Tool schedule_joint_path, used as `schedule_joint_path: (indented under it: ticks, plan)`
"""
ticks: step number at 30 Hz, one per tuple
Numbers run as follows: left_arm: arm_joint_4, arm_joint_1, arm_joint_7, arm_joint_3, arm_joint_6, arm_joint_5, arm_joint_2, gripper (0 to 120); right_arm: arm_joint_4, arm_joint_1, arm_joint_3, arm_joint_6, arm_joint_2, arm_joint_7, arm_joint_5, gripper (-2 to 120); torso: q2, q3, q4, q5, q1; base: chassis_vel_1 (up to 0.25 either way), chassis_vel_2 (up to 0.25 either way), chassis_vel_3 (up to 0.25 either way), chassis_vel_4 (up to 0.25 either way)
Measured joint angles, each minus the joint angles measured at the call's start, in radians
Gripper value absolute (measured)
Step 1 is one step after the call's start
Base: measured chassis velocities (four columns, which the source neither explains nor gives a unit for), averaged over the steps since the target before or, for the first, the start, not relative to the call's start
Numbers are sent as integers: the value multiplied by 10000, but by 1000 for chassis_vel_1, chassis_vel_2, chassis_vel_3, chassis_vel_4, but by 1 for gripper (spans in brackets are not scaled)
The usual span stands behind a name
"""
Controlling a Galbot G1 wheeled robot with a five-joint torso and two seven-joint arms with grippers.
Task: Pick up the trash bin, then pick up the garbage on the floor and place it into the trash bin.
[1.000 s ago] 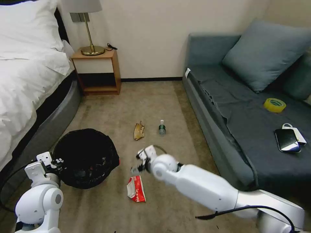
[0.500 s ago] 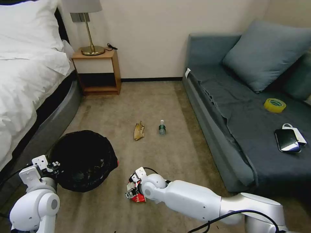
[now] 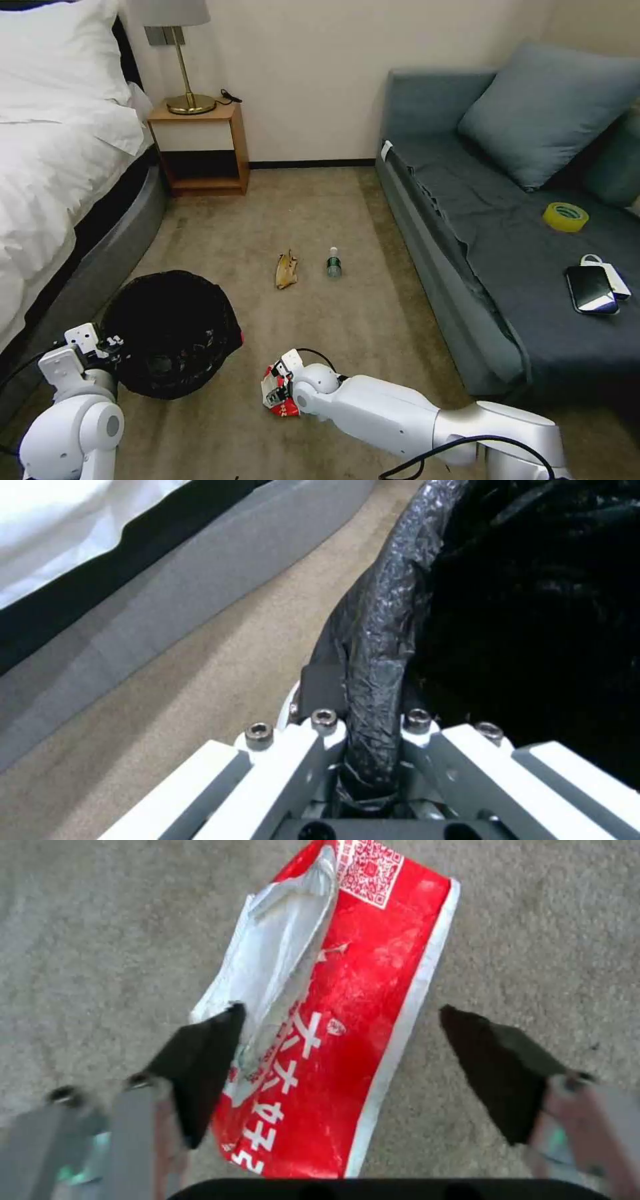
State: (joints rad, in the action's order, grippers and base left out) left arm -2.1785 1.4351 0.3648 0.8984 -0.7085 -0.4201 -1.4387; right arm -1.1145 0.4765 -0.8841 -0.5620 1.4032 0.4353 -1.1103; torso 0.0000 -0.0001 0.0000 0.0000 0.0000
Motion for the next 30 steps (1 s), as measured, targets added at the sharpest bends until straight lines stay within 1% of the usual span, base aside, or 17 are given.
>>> schedule_joint_path:
  ticks: [1, 4, 5, 9, 10, 11, 12, 13, 14, 15, 18, 19, 21, 27, 30]
  plan:
    - [0, 0, 0, 0, 0, 0, 0, 3, 0, 0, 0, 0, 0, 0, 0, 77, 0, 0, 0, 0, 0, 0, 0, 0, 0]
    - [0, -4, -1, 19, 7, 15, -15, 3, 46, 39, -13, 140, -42, -194, 255, 62, 0, 0, 0, 0, 0, 0, 0, 0, 0]
    - [0, -4, -1, 19, 7, 15, -15, 3, 46, 39, -13, 140, -42, -194, 255, 62, 0, 0, 0, 0, 0, 0, 0, 0, 0]
    - [35, -6, -5, 25, 18, 43, -12, 3, 58, 136, -15, 286, -119, -362, 412, 45, 0, 0, 0, 0, 0, 0, 0, 0, 0]
    - [35, -6, -5, 25, 18, 43, -12, 3, 58, 136, -15, 286, -119, -362, 412, 45, 0, 0, 0, 0, 0, 0, 0, 0, 0]
    - [47, -6, -5, 26, 19, 48, -8, 3, 58, 147, -15, 299, -126, -376, 423, 42, 0, 1, 0, 0, 0, 0, 0, 0, 0]
    - [88, -5, -6, 30, 26, 60, 9, 3, 51, 193, -17, 349, -140, -419, 450, 33, 0, 0, 0, 0, 0, 0, 0, 0, 0]
    - [103, -4, -6, 33, 30, 63, 14, 3, 37, 200, -20, 365, -145, -439, 459, 30, 0, 1, 0, 0, 0, 0, 0, 0, 0]
    - [103, -4, -6, 33, 30, 63, 14, 3, 37, 200, -20, 365, -145, -439, 459, 30, 0, 1, 0, 0, 0, 0, 0, 0, 0]
    - [143, -3, -10, 38, 48, 78, 23, 3, -8, 208, -32, 405, -160, -468, 465, 23, -1, 1, 0, 0, 0, 0, 0, 0, 0]
    - [220, -5, -26, 40, 85, 134, 37, 3, -158, 200, -70, 500, -232, -548, 458, 13, 0, 1, 0, 0, 0, 0, 0, 0, 0]
    - [220, -5, -26, 40, 85, 134, 37, 3, -158, 200, -70, 500, -232, -548, 458, 13, 0, 1, 0, 0, 0, 0, 0, 0, 0]
    - [281, -22, -33, 40, 102, 158, 43, 3, -400, 177, -79, 540, -353, -578, 377, 1, -1, 1, 0, 0, 0, 0, 0, 0, 0]
    - [322, -70, -38, 37, 102, 159, 53, 3, -890, 167, -76, 574, -590, -551, 258, 0, 0, 1, 0, 0, 0, 0, 0, 0, 0]
    - [328, -61, -38, 45, 102, 156, 59, 3, -1327, 118, 39, 635, -867, -444, 223, 0, -1, 0, 0, 0, 0, 0, 0, 0, 0]
